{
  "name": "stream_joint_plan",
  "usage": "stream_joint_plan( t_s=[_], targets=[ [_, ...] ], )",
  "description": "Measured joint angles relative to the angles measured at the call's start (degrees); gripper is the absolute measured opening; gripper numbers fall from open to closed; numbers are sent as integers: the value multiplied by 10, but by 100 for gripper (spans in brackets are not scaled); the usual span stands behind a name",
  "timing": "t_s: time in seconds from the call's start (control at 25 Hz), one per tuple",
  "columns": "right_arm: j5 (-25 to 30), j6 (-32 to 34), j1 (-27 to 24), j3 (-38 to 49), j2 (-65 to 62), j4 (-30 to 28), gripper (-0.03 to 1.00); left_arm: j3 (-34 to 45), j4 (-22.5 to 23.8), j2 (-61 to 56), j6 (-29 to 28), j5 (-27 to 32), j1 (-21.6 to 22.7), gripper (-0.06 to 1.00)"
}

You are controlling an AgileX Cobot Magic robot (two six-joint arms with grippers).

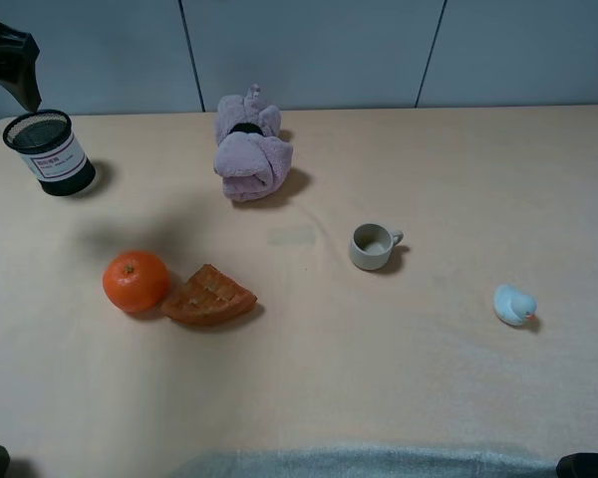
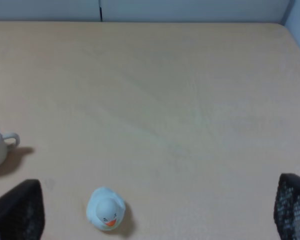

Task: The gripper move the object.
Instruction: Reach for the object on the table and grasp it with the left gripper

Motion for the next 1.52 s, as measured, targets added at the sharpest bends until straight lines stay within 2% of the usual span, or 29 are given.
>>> stream_joint_plan(
  t_s=[0.6,1.52],
  targets=[
    [0,0,0,0,0,0,69,-81,0,131,0,-32,0,88],
    [0,0,0,0,0,0,69,-85,0,263,-12,-151,1,87]
  ],
)
